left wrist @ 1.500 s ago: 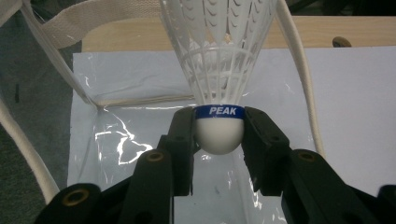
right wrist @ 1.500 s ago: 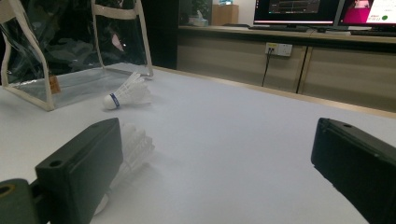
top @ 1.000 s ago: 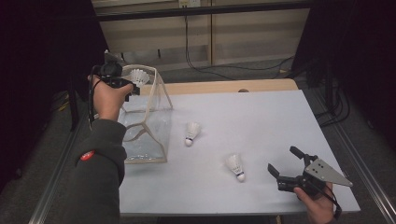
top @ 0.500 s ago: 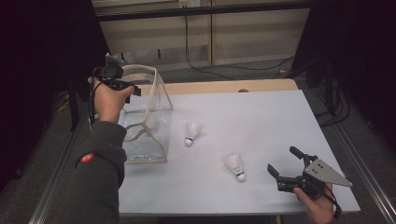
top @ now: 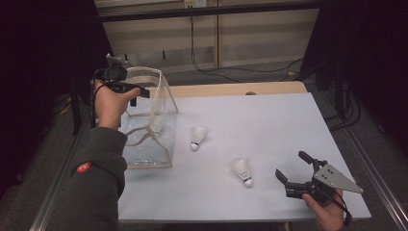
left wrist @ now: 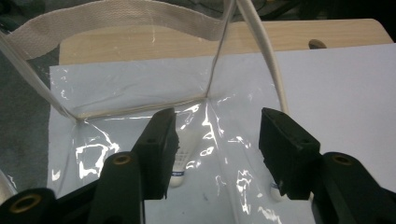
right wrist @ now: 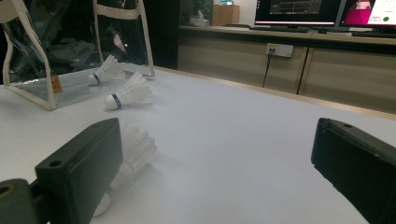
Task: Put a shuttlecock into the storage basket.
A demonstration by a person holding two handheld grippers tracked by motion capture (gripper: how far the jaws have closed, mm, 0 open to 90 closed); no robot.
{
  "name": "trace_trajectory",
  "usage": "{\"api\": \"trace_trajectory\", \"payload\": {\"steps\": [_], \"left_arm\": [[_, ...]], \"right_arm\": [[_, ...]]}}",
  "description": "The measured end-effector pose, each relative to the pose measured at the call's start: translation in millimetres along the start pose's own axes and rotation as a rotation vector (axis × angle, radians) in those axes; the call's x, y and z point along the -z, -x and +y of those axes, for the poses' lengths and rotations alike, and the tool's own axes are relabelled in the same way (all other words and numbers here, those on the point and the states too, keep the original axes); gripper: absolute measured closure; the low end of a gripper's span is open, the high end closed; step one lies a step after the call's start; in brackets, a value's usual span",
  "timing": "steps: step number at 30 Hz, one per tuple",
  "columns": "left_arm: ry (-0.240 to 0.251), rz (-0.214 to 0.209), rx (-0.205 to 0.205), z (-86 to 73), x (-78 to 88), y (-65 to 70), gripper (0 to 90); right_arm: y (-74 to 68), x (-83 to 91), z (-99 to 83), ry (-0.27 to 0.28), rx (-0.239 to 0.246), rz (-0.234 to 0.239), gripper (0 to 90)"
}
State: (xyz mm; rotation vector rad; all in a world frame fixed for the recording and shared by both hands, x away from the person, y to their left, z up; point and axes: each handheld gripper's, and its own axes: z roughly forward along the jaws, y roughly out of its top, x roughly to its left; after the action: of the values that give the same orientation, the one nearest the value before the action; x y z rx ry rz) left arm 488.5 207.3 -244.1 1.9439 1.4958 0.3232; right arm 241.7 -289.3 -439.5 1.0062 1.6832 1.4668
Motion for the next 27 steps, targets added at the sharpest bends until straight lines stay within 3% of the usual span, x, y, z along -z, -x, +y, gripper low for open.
{"api": "trace_trajectory", "payload": {"steps": [3, 14, 27], "left_arm": [[0.008, -0.01, 0.005, -0.3, 3.2, 1.9, 40.4], [0.015, -0.044, -0.038, -1.4, 12.7, 9.7, 31.1], [0.034, -0.091, -0.062, -1.9, 20.0, 15.1, 25.6]], "right_arm": [[-0.1, -0.2, 0.1, -0.002, 0.0, 0.002, 2.1], [-1.1, -0.8, 0.5, -0.001, 0.01, 0.004, 2.1], [-1.6, -0.7, 1.1, 0.0, 0.012, 0.003, 2.0]]}}
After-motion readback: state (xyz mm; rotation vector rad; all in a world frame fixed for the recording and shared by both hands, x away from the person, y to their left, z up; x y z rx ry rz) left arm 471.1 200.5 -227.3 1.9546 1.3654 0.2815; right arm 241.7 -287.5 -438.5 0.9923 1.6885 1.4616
